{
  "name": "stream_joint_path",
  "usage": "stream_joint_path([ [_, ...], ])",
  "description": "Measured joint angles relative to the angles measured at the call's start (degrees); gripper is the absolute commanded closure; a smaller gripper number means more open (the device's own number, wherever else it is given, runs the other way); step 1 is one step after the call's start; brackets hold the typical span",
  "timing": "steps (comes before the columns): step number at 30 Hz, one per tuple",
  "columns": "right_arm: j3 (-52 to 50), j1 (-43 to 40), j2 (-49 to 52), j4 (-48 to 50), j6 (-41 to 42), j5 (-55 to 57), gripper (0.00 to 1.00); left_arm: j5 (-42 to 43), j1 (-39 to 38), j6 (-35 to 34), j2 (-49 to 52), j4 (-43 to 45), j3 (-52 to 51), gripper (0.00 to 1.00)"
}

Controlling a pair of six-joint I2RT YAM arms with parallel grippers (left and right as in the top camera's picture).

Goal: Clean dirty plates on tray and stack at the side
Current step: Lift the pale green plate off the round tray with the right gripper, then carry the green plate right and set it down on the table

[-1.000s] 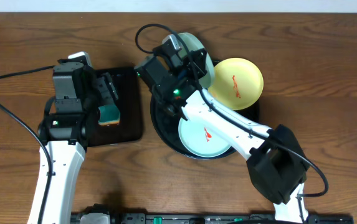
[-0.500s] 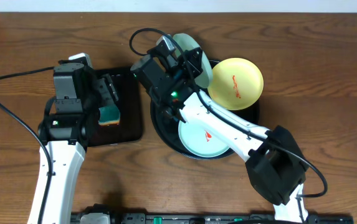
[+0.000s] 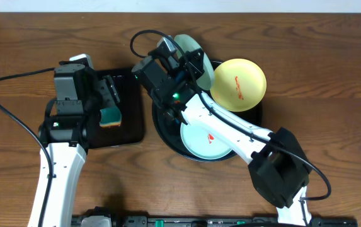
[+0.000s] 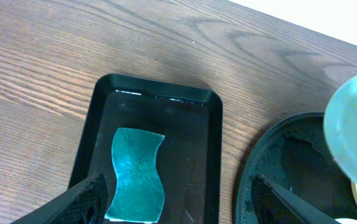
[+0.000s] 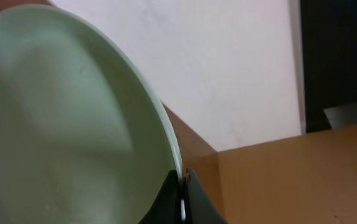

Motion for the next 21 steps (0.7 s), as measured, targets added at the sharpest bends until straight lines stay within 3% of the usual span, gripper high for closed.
stream_joint_path([
  [10,0.0,-7.2,-0.6,-14.0,19.9,-20.2,0.99,0.0,0.0,0.0,0.0,-0.3,0.0,0.26],
  [21,0.0,-26.4,-4.9,-11.4,35.2,-63.9,0.99,0.0,0.0,0.0,0.0,-0.4,0.0,0.26],
])
